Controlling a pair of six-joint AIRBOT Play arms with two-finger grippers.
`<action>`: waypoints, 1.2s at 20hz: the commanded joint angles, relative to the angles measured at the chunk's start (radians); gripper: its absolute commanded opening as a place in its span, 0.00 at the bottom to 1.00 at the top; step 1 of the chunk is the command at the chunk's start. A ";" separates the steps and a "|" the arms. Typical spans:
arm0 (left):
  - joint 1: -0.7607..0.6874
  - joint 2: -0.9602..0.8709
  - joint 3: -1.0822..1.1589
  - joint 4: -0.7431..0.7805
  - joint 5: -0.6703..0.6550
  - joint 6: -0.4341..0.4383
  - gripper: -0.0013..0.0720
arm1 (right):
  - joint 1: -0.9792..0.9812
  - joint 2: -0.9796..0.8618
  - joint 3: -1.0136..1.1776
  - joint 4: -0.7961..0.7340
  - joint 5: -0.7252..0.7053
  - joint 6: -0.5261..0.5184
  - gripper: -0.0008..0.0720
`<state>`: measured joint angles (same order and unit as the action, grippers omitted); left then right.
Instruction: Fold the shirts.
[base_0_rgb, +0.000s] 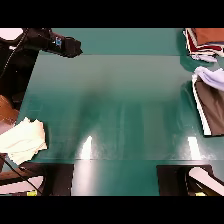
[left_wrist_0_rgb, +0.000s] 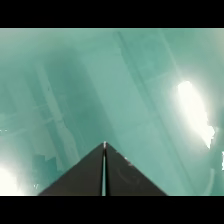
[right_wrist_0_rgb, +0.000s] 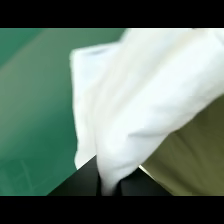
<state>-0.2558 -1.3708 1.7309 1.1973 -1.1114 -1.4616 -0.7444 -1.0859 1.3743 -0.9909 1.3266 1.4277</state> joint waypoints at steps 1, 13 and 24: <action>0.000 0.000 0.000 0.000 0.000 0.004 0.06 | -0.085 0.106 -0.195 -0.156 0.031 0.000 0.04; 0.000 0.000 0.000 0.000 -0.003 0.004 0.06 | 0.034 0.144 -0.227 -0.054 0.020 0.000 0.87; 0.000 0.000 0.000 -0.001 0.066 0.003 0.06 | 0.753 0.144 -0.113 -0.058 -0.120 0.000 0.04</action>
<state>-0.2558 -1.3708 1.7309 1.1969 -1.0813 -1.4582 -0.1207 -0.9424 1.2388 -1.0485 1.2415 1.4281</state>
